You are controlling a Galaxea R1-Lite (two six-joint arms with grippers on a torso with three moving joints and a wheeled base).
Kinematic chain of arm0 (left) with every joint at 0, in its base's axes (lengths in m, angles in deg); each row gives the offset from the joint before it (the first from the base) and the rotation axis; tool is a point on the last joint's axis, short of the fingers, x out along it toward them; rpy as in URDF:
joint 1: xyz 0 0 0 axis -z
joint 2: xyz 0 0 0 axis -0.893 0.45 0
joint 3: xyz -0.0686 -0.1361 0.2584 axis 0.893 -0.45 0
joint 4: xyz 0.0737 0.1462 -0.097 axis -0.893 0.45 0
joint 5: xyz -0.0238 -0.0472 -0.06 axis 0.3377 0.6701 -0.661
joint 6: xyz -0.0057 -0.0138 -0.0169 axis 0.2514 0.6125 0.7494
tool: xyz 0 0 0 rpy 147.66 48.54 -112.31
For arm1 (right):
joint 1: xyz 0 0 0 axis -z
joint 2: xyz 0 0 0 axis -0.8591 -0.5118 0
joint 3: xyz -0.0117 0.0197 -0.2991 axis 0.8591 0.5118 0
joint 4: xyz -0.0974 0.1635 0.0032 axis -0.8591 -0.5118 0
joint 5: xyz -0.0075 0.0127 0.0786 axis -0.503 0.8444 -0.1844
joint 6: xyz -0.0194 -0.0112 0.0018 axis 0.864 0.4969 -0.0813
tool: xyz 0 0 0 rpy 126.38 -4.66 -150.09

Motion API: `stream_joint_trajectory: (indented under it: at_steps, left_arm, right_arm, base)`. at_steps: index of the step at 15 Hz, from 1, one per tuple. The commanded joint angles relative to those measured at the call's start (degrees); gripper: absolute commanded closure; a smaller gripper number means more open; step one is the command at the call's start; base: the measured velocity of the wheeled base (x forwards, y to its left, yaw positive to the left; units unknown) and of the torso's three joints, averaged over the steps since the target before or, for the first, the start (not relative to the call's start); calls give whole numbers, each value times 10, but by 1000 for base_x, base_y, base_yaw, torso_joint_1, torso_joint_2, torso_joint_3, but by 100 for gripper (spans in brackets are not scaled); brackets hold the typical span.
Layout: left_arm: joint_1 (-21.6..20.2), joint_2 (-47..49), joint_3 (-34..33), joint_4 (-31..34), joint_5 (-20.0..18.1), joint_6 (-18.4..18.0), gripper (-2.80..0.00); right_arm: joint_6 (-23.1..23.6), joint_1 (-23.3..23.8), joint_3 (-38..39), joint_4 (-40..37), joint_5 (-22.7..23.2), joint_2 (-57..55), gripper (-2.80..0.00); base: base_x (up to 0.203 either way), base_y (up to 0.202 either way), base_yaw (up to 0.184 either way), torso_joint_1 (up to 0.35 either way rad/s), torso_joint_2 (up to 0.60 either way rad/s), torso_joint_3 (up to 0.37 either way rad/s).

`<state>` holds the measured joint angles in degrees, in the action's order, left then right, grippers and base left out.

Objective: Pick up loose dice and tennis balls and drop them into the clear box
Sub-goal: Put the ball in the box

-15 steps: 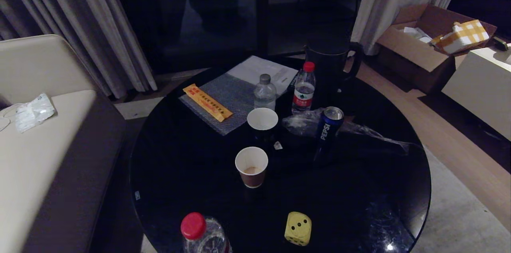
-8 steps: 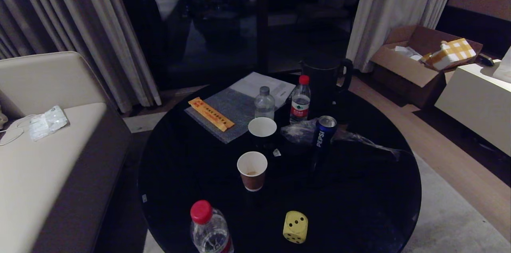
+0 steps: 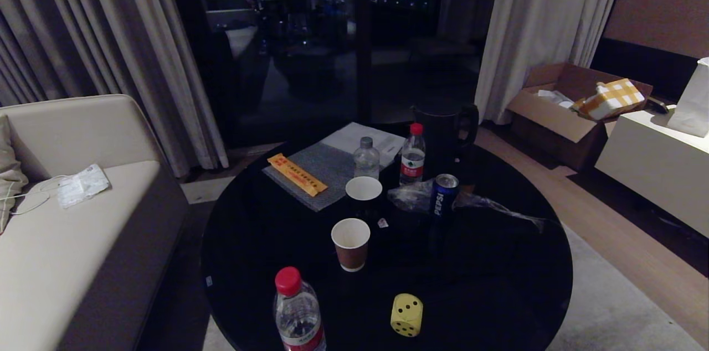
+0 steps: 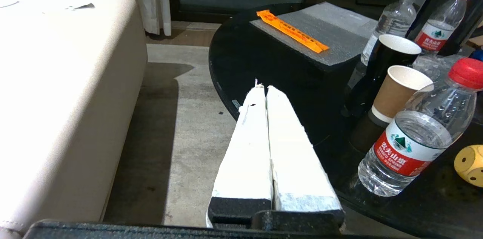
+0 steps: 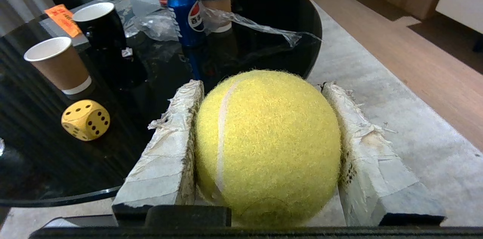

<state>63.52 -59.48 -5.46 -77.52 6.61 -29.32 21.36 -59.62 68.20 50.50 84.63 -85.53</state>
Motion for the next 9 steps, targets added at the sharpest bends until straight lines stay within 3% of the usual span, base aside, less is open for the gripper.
stream_joint_trajectory:
  at_steps: [1, 8, 9]
  left_arm:
    - [0, 1, -1, 0, -1, -2, 0]
    - [0, 1, -1, 0, 0, 0, 0]
    - [0, 1, -1, 0, 0, 0, 0]
  right_arm:
    - [0, 0, 0, 0, 0, -1, 0]
    - [0, 0, 0, 0, 0, -1, 0]
    - [0, 0, 0, 0, 0, -1, 0]
  base:
    - [0, 0, 0, -1, 4, 54]
    - [0, 0, 0, 1, 1, 11]
    - [-136, 0, 3, 1, -1, 6]
